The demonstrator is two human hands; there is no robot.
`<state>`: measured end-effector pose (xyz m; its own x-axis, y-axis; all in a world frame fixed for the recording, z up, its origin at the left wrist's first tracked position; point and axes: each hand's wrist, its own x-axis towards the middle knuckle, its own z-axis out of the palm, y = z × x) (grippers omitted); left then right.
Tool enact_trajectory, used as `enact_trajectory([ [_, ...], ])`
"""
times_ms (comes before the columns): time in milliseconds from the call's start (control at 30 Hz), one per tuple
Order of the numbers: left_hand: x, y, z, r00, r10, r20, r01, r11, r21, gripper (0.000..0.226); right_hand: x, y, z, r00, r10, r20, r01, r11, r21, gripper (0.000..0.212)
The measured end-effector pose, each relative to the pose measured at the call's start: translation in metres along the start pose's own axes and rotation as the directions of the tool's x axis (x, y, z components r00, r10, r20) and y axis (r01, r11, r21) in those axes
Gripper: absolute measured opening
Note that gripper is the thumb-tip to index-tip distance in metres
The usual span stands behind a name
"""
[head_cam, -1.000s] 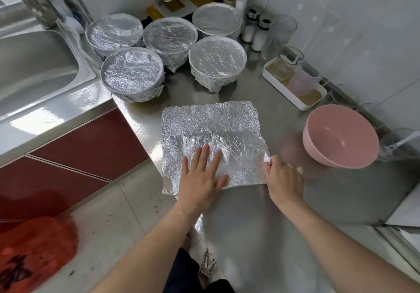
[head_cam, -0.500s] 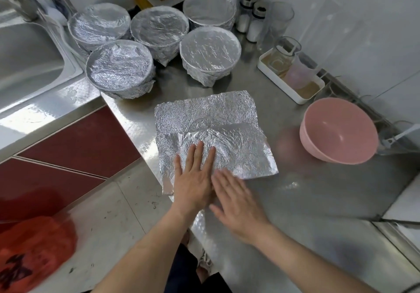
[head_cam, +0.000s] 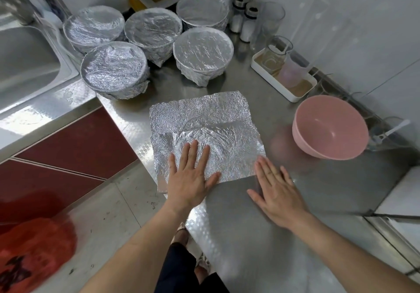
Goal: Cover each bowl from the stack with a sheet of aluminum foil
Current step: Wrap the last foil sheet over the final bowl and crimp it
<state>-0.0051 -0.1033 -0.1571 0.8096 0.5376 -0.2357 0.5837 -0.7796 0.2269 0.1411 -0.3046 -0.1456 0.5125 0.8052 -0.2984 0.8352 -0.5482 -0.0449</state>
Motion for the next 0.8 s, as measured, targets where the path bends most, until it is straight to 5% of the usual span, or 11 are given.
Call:
enact_trajectory([
  [233, -0.004, 0.031, -0.002, 0.999, 0.030, -0.022, -0.030, 1.000, -0.005, 0.076, 0.000, -0.007, 0.001, 0.999, 0.037, 0.004, -0.037, 0.999, -0.016, 0.084],
  [467, -0.015, 0.015, -0.016, 0.965, -0.263, 0.008, 0.257, 0.937, -0.235, 0.110, 0.000, -0.008, 0.000, 0.998, 0.046, 0.039, -0.045, 0.999, -0.024, 0.091],
  [667, -0.031, -0.002, -0.026, 0.910, -0.413, 0.027, 0.402, 0.865, -0.300, 0.116, 0.001, -0.010, -0.007, 0.996, 0.046, 0.080, -0.044, 0.999, -0.030, 0.104],
  [800, -0.040, -0.012, -0.030, 0.892, -0.451, 0.009, 0.423, 0.829, -0.366, 0.113, 0.001, -0.021, -0.024, 0.991, 0.076, 0.113, -0.064, 0.992, -0.106, 0.096],
])
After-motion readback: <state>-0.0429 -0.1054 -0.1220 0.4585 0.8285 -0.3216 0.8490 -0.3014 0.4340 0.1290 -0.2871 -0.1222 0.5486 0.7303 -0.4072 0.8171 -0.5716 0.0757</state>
